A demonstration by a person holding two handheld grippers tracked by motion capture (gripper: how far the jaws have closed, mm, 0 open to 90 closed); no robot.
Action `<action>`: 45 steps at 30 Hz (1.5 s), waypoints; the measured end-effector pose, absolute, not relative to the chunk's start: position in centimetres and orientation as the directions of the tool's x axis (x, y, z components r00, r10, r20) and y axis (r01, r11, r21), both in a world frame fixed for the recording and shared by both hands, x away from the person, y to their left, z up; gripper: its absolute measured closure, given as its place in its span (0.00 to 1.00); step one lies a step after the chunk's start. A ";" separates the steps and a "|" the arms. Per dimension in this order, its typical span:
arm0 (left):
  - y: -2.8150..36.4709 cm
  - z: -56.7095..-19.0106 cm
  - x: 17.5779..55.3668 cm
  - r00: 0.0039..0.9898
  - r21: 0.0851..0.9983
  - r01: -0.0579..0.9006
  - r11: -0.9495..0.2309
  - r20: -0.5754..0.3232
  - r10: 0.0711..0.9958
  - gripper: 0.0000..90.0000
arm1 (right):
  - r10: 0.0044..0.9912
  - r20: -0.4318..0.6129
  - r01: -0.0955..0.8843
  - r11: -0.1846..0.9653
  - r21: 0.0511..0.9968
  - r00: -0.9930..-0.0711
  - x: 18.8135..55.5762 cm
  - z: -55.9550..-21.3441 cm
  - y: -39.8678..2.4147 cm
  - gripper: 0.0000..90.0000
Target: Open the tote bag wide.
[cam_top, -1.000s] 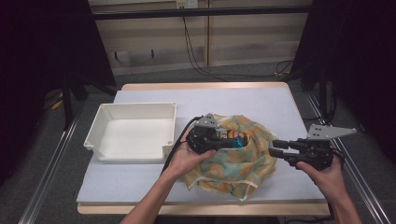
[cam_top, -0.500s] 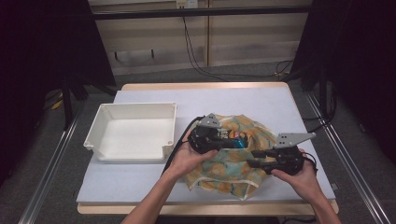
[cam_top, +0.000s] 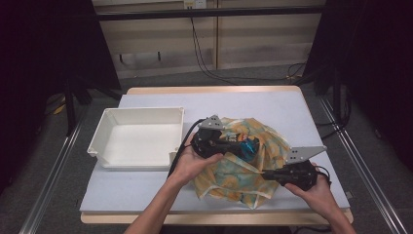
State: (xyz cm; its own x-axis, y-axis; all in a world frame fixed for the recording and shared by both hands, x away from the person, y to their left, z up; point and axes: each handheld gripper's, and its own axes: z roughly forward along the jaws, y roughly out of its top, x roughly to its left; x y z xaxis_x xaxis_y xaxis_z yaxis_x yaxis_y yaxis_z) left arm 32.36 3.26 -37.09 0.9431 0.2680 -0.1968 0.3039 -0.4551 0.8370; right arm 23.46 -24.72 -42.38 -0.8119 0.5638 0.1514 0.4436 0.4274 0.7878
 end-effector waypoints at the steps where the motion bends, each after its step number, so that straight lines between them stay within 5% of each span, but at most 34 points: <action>1: 3.3 -36.8 31.9 0.947 0.846 0.294 -0.444 -0.196 0.254 1.00 | 0.576 0.167 0.465 0.420 0.779 -0.800 23.8 -43.0 -25.0 1.00; 17: 4.9 -36.1 30.0 0.956 0.874 0.278 -0.399 -0.212 0.202 1.00 | 0.636 0.177 0.547 0.450 0.706 -0.751 25.2 -46.4 -25.9 1.00; 24: 4.8 -36.1 30.0 0.959 0.869 0.260 -0.421 -0.181 0.217 1.00 | 0.618 0.158 0.480 0.399 0.781 -0.770 24.2 -43.5 -26.9 0.66; 39: 4.3 -36.4 29.2 0.970 0.854 0.223 -0.469 -0.150 0.189 1.00 | 0.703 0.109 0.426 0.293 0.856 -0.702 28.1 -38.7 -28.1 0.49; 42: 4.3 -36.4 29.0 0.973 0.850 0.212 -0.483 -0.140 0.182 1.00 | 0.706 0.124 0.440 0.285 0.851 -0.697 29.1 -39.0 -27.7 0.50; 45: 4.4 -36.3 28.8 0.975 0.849 0.204 -0.487 -0.131 0.181 1.00 | 0.689 0.152 0.450 0.275 0.850 -0.709 30.5 -39.5 -27.1 0.66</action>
